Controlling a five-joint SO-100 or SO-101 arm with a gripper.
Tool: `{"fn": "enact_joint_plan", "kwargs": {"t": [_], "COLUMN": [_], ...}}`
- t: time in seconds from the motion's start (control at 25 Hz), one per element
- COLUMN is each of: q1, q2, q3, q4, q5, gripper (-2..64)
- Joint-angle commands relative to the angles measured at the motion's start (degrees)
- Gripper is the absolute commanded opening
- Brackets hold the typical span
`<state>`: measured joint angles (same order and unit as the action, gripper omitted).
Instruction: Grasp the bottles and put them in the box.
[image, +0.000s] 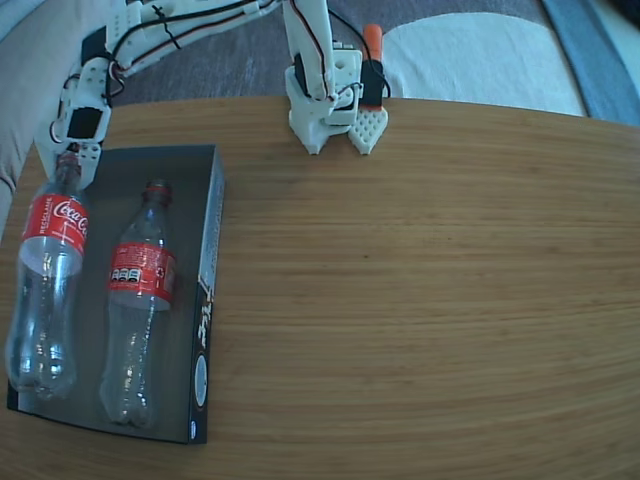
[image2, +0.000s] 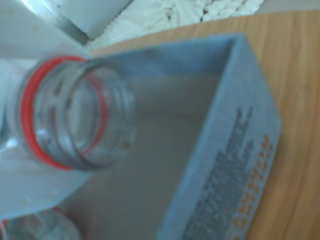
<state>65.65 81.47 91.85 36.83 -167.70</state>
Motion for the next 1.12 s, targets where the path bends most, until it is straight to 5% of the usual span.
{"fn": "enact_joint_plan", "kwargs": {"t": [0.0,0.68,0.92,1.08], "q1": [-0.7,-1.1,-0.8,-1.1], "q2": [1.1,1.8,1.8,1.8], "q3": [0.3,1.4,1.3,1.4], "q4": [-3.3,-4.7,-4.7,-4.7], "q5": [-0.3,-0.3,-0.3,-0.3], "gripper": [-0.3,0.2,15.4,17.6]}}
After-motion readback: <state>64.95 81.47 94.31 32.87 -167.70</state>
